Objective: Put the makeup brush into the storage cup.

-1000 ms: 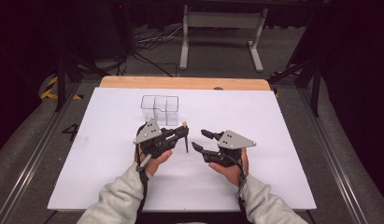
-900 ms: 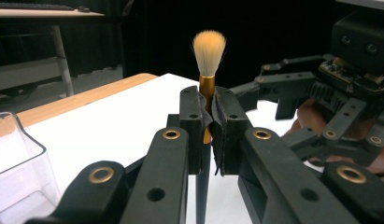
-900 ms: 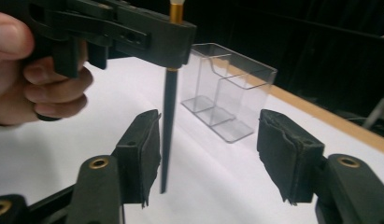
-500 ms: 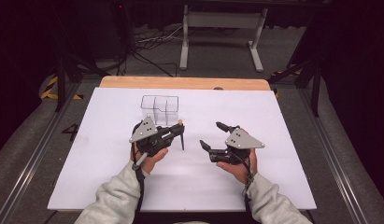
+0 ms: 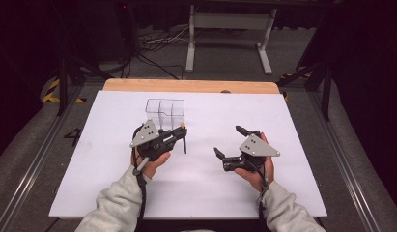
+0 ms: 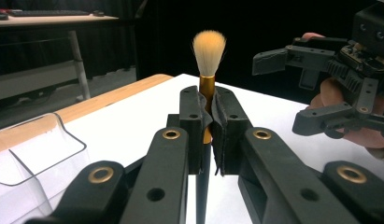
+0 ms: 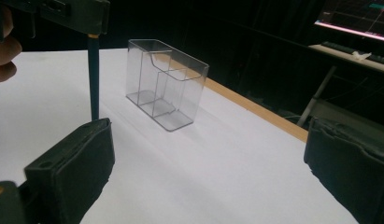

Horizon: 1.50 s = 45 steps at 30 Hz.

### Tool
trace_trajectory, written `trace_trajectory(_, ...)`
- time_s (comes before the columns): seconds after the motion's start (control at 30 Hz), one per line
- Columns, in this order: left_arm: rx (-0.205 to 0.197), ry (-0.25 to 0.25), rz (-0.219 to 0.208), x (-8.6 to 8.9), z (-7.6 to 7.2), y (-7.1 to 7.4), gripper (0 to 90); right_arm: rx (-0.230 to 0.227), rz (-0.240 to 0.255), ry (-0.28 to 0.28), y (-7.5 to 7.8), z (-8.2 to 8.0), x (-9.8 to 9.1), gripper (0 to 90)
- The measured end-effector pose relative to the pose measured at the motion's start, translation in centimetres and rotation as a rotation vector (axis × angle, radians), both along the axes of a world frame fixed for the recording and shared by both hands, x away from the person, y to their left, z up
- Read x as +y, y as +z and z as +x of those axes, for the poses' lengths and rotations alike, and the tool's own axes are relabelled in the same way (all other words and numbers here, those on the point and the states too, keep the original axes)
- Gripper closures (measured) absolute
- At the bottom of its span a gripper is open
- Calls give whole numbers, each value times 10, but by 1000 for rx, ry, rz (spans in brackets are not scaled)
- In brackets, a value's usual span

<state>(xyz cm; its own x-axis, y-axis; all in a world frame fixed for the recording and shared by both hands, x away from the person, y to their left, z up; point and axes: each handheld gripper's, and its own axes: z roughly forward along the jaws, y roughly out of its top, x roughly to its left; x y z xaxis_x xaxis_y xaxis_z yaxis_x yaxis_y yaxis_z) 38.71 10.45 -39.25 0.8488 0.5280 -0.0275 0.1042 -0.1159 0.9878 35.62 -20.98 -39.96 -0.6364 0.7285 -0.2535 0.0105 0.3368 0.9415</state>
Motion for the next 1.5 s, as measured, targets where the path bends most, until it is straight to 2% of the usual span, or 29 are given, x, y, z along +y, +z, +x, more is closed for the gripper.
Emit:
trace_trajectory(0.27, -15, 13, 18, 3, 0, 2, 833, -47, 20, -43, 0, -9, -10, 54)
trace_trajectory(0.33, -19, 14, 19, 3, 0, 2, 833, -37, 33, -44, 0, -11, -15, 47)
trace_trajectory(0.4, -26, 18, 31, 4, 0, 3, 833, -35, 20, -46, 0, -12, -17, 37)
trace_trajectory(0.67, -38, 28, 32, 8, -1, 6, 833, -41, 12, -76, -1, -16, -32, 36)
trace_trajectory(0.8, -48, 37, 34, 10, 0, 8, 833, -47, -4, -99, -3, -20, -44, 35)
trace_trajectory(1.07, -51, 43, 39, 16, 1, 10, 833, -65, -1, -119, -3, -24, -55, 45)
trace_trajectory(1.13, -60, 53, 40, 19, 1, 12, 833, -70, -17, -121, -5, -26, -56, 49)
trace_trajectory(1.3, -65, 69, 45, 24, 1, 14, 834, -65, -38, -130, -8, -29, -60, 53)
trace_trajectory(1.5, -80, 87, 63, 29, 3, 16, 833, -47, -28, -142, -11, -34, -69, 56)
